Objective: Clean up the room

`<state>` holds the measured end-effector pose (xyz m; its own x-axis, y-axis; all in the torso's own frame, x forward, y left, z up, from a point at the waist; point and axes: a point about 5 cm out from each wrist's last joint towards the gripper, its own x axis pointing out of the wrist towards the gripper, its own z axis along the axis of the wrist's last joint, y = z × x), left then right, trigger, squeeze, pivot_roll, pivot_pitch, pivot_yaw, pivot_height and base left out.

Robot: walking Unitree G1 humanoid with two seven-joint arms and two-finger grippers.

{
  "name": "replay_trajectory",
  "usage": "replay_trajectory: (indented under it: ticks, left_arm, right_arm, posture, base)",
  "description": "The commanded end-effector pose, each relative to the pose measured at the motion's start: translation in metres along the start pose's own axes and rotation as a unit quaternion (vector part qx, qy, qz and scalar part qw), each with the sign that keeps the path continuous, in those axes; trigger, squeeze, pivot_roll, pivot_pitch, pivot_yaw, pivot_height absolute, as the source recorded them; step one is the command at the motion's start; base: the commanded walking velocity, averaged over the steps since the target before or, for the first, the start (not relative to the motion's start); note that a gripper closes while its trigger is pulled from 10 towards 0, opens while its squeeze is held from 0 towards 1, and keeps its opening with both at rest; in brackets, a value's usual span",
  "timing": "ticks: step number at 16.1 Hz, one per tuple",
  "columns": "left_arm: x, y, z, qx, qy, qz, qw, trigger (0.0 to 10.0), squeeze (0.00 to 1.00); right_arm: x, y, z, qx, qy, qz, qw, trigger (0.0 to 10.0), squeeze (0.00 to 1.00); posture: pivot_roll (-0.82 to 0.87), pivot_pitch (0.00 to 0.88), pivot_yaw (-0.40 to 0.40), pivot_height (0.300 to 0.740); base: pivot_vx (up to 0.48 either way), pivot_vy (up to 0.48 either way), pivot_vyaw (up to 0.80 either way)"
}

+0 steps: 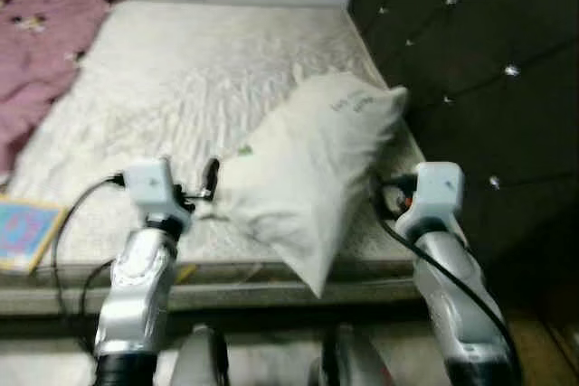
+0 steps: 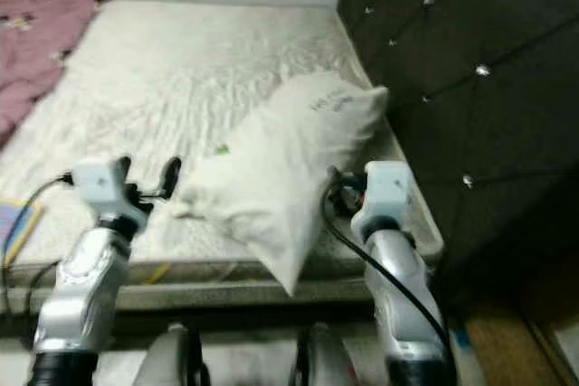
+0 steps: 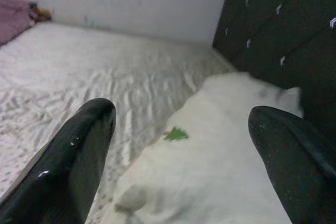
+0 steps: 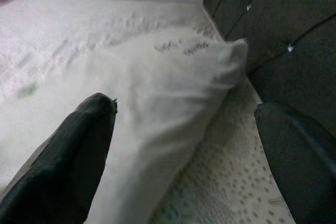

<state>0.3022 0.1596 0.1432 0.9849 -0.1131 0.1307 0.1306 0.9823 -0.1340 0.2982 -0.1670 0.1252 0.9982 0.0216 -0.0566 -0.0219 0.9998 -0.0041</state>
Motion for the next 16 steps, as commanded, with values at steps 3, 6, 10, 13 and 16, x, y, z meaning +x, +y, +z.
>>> replay_trajectory:
  ticks: [3,6,10,13,16]
  left_arm:
    - [-0.0032,0.0061,-0.0026,0.006,0.004,0.016,1.000,10.0,0.00]
    - [-0.0021,0.0065,-0.0021,0.006,0.002,0.019,1.000,10.0,0.00]
    - [-0.0004,0.0056,-0.0019,0.006,0.002,0.020,1.000,10.0,0.00]
    - [-0.0005,0.0056,-0.0020,0.005,0.002,0.022,1.000,10.0,0.00]
    - [-0.0001,0.0055,-0.0011,0.004,0.000,0.016,1.000,10.0,0.00]
  right_arm:
    - [0.0054,0.0076,0.0050,-0.002,-0.005,0.017,1.000,10.0,0.00]
    - [0.0073,0.0082,0.0054,-0.002,-0.005,0.021,1.000,10.0,0.00]
    - [0.0097,0.0088,0.0062,0.000,-0.005,0.024,1.000,10.0,0.00]
    - [0.0099,0.0094,0.0056,0.002,-0.004,0.027,1.000,10.0,0.00]
    - [0.0109,0.0095,0.0053,0.002,-0.003,0.026,1.000,10.0,0.00]
  posture:
    - [-0.05,0.121,-0.043,0.640]
    - [-0.06,0.129,-0.043,0.600]
    - [-0.06,0.146,-0.045,0.540]
    - [-0.06,0.146,-0.045,0.510]
    - [-0.06,0.146,-0.045,0.510]
  base:
    - [0.000,0.000,0.00]
    - [0.000,0.000,0.00]
    - [0.000,0.000,0.00]
    - [0.000,0.000,0.00]
    - [0.000,0.000,0.00]
